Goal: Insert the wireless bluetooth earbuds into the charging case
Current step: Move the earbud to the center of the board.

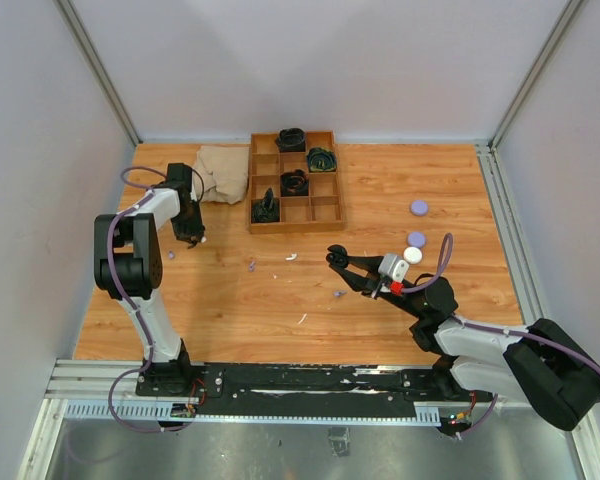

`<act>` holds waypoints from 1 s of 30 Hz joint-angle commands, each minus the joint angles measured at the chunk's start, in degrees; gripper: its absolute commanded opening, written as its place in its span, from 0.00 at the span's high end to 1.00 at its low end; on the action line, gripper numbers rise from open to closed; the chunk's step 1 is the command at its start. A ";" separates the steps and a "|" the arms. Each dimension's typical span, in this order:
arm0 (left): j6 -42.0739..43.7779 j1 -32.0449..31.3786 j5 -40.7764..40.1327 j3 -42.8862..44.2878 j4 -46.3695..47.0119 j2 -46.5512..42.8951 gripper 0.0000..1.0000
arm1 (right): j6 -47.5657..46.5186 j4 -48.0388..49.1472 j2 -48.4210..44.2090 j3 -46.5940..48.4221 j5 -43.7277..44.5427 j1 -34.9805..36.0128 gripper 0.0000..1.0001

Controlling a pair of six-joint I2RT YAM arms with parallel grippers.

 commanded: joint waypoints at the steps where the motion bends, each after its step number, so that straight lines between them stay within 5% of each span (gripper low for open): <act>1: -0.64 0.44 2.16 -1.03 -2.28 1.11 0.69 | -0.12 1.86 0.24 0.16 -0.26 0.49 0.99; 7: -2.39 0.44 3.46 -3.59 -2.73 -1.03 0.78 | 0.16 2.33 0.20 0.07 -0.39 0.52 0.99; 17: -8.14 -0.24 8.55 -10.99 -2.69 -8.34 0.80 | 0.62 2.42 -0.47 0.01 -0.62 0.47 0.99; 30: -13.85 -11.01 11.13 -18.79 -0.46 -13.58 0.76 | 0.82 2.29 -1.15 0.01 -0.74 0.48 0.99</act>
